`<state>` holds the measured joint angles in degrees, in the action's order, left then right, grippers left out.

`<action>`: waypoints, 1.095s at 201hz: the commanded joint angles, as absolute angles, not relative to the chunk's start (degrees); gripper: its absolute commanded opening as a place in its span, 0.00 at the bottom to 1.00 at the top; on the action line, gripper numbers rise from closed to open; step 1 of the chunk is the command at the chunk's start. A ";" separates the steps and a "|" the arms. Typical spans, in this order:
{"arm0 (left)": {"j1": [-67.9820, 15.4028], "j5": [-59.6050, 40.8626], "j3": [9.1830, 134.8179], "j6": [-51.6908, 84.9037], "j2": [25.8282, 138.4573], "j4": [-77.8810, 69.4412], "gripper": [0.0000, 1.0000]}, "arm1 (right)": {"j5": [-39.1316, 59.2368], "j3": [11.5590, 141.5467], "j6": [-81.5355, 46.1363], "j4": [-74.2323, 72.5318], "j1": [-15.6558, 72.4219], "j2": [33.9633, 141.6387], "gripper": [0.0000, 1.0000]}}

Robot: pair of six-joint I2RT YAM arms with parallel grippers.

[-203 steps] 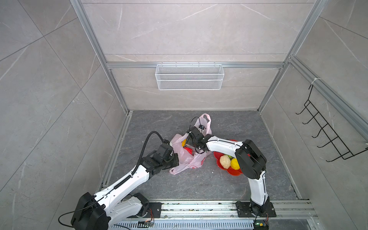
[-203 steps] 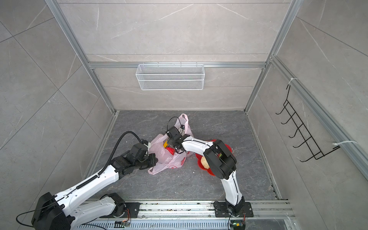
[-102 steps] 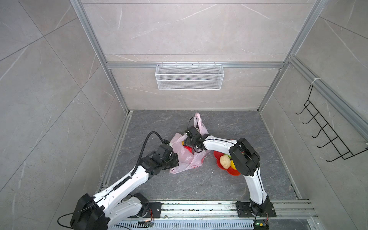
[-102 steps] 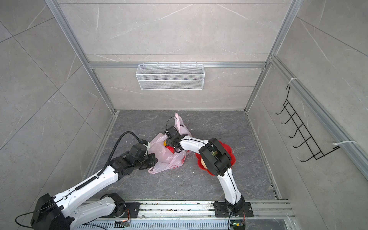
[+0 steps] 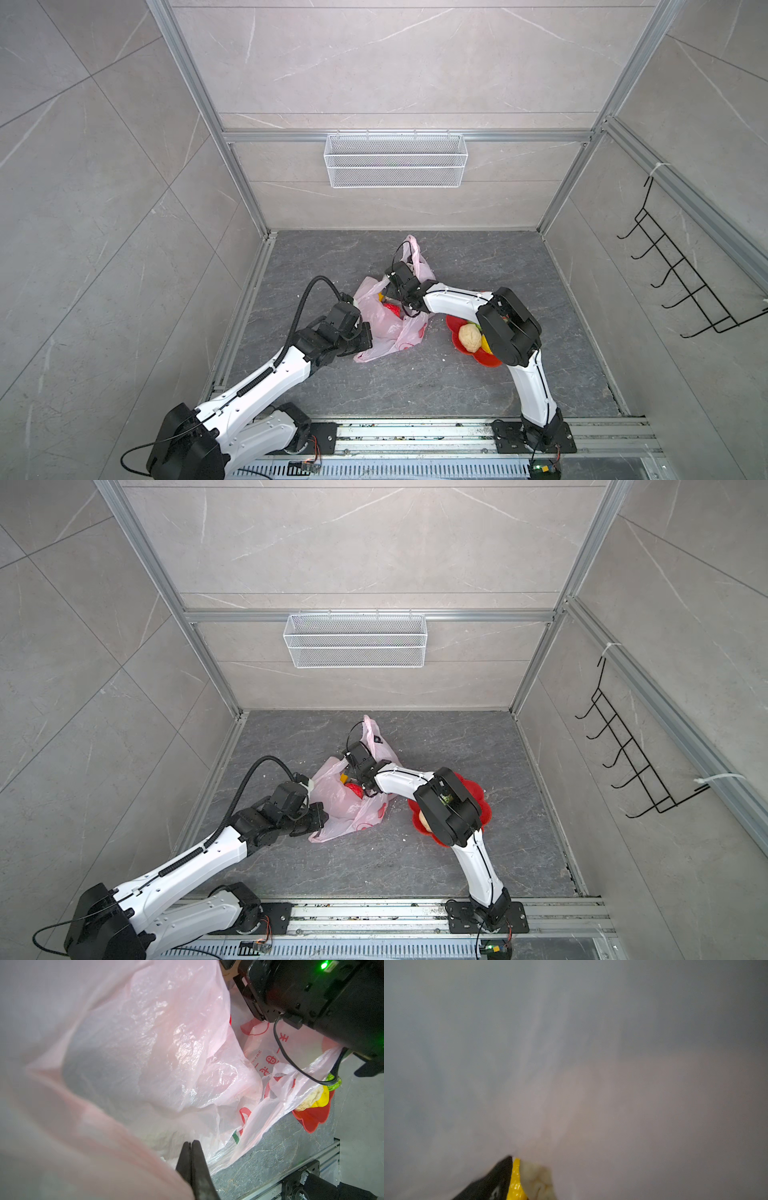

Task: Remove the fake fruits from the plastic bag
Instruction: 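Close the right gripper on the pale bun deep inside the bag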

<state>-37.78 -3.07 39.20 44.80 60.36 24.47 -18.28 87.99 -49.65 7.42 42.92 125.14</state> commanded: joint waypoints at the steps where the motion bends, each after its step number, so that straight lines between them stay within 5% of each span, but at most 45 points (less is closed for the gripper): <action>1: -38.02 -2.55 41.48 43.86 59.21 25.99 0.00 | -18.98 89.41 -48.69 7.49 42.45 127.30 0.82; 106: -38.02 -2.51 40.74 44.29 59.28 25.08 0.00 | -16.31 90.24 -47.21 6.34 42.20 127.75 0.48; 220: -37.97 0.49 42.69 43.39 60.34 24.03 0.00 | -9.56 91.07 -45.75 13.56 42.25 121.34 0.38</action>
